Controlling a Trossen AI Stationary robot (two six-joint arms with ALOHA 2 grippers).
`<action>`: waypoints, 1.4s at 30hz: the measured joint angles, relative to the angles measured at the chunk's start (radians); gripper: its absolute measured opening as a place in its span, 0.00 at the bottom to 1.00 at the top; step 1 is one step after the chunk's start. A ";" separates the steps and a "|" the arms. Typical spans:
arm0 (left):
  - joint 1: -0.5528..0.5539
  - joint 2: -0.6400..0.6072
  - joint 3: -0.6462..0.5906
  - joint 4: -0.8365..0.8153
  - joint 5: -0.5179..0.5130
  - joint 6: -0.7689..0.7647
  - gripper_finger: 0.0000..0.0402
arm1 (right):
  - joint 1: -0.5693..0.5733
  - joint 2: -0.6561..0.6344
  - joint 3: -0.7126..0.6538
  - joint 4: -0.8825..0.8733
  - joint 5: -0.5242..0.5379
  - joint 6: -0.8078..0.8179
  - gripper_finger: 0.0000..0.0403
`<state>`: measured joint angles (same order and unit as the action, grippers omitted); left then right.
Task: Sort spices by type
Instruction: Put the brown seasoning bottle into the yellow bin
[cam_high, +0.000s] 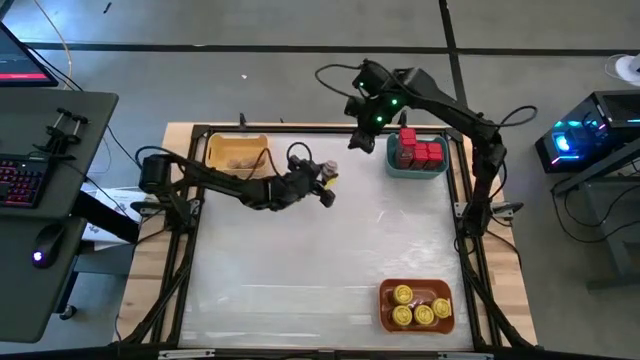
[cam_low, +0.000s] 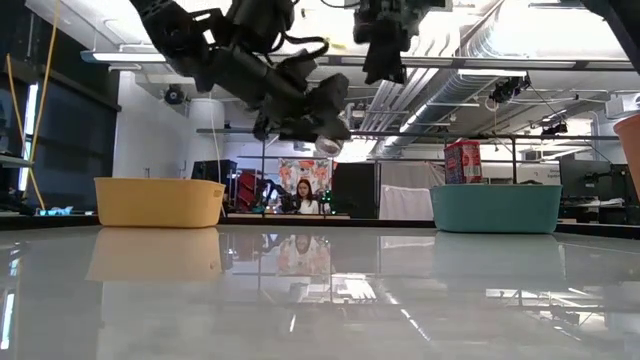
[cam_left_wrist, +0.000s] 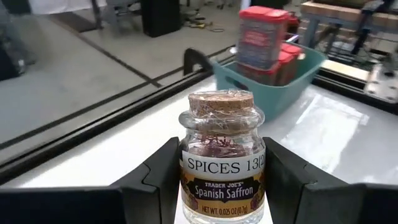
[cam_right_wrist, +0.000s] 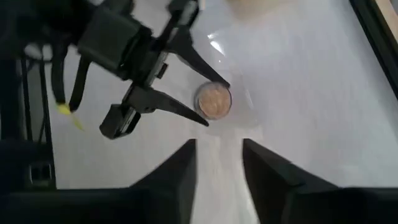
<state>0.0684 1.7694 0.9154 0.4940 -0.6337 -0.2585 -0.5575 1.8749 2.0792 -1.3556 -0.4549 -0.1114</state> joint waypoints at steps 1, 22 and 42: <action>-0.006 0.000 0.000 0.007 0.008 0.014 0.37 | 0.009 -0.004 0.000 -0.001 -0.001 -0.029 0.33; -0.001 -0.023 0.001 0.199 0.093 0.591 0.37 | 0.267 -0.009 0.000 0.046 0.368 -0.444 0.63; 0.024 -0.075 0.005 0.223 0.054 0.647 0.39 | 0.262 0.049 0.000 0.119 0.413 -0.447 0.63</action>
<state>0.0928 1.6947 0.9199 0.7171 -0.5801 0.3884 -0.2951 1.9244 2.0796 -1.2367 -0.0418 -0.5585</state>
